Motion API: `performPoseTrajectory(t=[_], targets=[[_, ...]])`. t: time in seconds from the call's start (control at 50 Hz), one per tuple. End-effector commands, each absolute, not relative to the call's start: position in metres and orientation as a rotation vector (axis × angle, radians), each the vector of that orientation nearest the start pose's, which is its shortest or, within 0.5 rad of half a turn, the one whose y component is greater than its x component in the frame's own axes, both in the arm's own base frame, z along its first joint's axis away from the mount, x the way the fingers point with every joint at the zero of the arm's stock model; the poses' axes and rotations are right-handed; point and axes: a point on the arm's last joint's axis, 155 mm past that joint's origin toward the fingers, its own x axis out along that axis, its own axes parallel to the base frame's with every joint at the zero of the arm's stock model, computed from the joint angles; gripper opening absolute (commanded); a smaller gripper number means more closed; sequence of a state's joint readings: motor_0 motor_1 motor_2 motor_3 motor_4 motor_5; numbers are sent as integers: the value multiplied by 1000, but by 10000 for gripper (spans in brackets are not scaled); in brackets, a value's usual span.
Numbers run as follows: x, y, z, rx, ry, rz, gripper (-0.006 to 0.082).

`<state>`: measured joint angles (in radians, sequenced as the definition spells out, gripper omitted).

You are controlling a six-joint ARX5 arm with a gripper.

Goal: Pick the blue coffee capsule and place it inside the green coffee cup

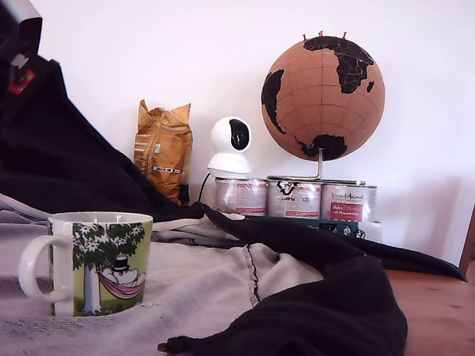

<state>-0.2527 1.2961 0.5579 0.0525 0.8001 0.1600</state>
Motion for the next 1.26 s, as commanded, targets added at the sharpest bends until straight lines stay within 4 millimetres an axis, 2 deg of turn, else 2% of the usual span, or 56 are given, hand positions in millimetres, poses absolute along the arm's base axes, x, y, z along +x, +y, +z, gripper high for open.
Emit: performPoseTrajectory(t=[0.0, 0.04, 0.12, 0.26, 0.28, 0.3, 0.4, 0.62, 0.94, 1.24], targets=[[282, -210, 127, -47, 573, -1062, 587], [282, -210, 131, -46, 571, -1062, 553], [283, -209, 139, -53, 568, -1050, 415], [285, -204, 158, -42, 547, -1014, -2], [286, -203, 160, -39, 539, -1007, -35], [287, -201, 163, -33, 530, -994, -15], [293, -188, 171, -8, 510, -902, -19], [301, -138, 187, 14, 498, -600, -19], [277, -84, 224, 74, 394, -341, -19], [259, -52, 245, 112, 317, -202, -19]])
